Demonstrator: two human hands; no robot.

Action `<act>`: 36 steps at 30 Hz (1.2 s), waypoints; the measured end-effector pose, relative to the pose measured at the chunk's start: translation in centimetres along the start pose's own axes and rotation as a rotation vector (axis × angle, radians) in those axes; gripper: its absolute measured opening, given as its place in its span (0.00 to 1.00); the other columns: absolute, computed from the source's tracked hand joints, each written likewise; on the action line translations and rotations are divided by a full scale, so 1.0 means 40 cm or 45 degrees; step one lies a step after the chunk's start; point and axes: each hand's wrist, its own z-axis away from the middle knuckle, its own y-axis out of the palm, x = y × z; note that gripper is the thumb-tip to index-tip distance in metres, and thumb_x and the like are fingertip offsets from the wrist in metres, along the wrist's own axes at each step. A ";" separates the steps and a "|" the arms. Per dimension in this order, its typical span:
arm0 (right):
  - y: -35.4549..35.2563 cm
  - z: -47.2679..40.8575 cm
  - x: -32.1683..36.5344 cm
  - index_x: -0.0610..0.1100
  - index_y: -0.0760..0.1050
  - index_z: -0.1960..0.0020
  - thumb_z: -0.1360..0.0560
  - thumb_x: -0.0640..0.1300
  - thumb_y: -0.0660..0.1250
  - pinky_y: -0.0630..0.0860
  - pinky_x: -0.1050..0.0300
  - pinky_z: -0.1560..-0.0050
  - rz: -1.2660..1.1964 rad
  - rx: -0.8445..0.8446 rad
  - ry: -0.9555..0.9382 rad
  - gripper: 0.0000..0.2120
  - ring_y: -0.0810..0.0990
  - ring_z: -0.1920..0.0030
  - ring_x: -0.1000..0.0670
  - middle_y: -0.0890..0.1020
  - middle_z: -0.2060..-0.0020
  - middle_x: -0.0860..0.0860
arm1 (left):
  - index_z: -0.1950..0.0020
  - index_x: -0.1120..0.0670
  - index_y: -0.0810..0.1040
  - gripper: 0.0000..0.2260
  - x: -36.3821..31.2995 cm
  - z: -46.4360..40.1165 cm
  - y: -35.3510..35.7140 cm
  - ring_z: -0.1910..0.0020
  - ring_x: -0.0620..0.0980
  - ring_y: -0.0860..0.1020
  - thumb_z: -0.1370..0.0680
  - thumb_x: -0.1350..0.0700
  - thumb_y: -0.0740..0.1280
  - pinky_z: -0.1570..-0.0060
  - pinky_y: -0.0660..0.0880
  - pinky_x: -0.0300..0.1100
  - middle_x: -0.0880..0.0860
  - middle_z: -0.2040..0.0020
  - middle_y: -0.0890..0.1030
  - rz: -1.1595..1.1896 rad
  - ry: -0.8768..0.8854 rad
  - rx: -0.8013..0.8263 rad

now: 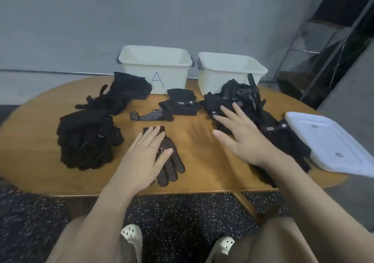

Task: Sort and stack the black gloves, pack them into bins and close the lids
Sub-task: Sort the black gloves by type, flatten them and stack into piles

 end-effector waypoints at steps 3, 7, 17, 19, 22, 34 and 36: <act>0.083 -0.083 0.075 0.53 0.63 0.20 0.17 0.63 0.56 0.48 0.42 0.18 -0.084 0.075 -0.095 0.29 0.41 0.18 0.56 0.54 0.17 0.56 | 0.16 0.49 0.57 0.30 0.061 0.022 -0.003 0.19 0.40 0.46 0.16 0.38 0.50 0.21 0.42 0.39 0.46 0.16 0.52 0.077 -0.060 0.047; 0.188 -0.205 0.125 0.51 0.60 0.18 0.16 0.60 0.58 0.52 0.43 0.19 -0.073 0.133 -0.102 0.30 0.47 0.17 0.52 0.57 0.18 0.54 | 0.16 0.47 0.55 0.30 0.094 0.018 0.016 0.17 0.43 0.46 0.16 0.37 0.51 0.18 0.47 0.45 0.44 0.15 0.49 0.146 -0.132 0.093; 0.335 -0.405 0.134 0.44 0.74 0.28 0.21 0.48 0.71 0.71 0.50 0.29 -0.176 -0.213 -0.089 0.23 0.74 0.32 0.48 0.77 0.33 0.49 | 0.15 0.49 0.53 0.30 0.131 -0.044 0.045 0.17 0.43 0.44 0.15 0.39 0.52 0.19 0.43 0.43 0.46 0.15 0.47 0.140 -0.136 0.063; 0.352 -0.424 0.133 0.44 0.76 0.29 0.21 0.48 0.71 0.72 0.52 0.32 -0.145 -0.232 -0.104 0.22 0.74 0.35 0.48 0.78 0.37 0.50 | 0.15 0.49 0.53 0.29 0.136 -0.055 0.049 0.17 0.44 0.44 0.14 0.39 0.52 0.18 0.43 0.44 0.47 0.15 0.48 0.100 -0.130 0.078; 0.367 -0.434 0.130 0.43 0.80 0.36 0.21 0.45 0.71 0.71 0.55 0.38 -0.134 -0.348 -0.103 0.15 0.76 0.40 0.48 0.80 0.43 0.50 | 0.16 0.49 0.54 0.29 0.138 -0.065 0.049 0.17 0.44 0.44 0.14 0.39 0.51 0.18 0.42 0.44 0.47 0.15 0.49 0.058 -0.132 0.092; 0.128 -0.329 0.207 0.47 0.80 0.55 0.20 0.42 0.68 0.69 0.71 0.59 -0.599 -0.330 -0.214 0.06 0.78 0.61 0.61 0.83 0.60 0.57 | 0.19 0.44 0.62 0.26 0.084 -0.033 0.016 0.22 0.34 0.54 0.16 0.40 0.58 0.22 0.59 0.43 0.36 0.21 0.58 0.445 -0.237 -0.251; 0.107 -0.286 0.200 0.48 0.80 0.56 0.20 0.44 0.68 0.71 0.69 0.59 -0.703 -0.271 -0.162 0.06 0.79 0.62 0.58 0.84 0.61 0.56 | 0.20 0.46 0.64 0.26 0.058 -0.037 0.021 0.22 0.34 0.53 0.17 0.41 0.61 0.23 0.58 0.41 0.37 0.22 0.58 0.451 -0.217 -0.312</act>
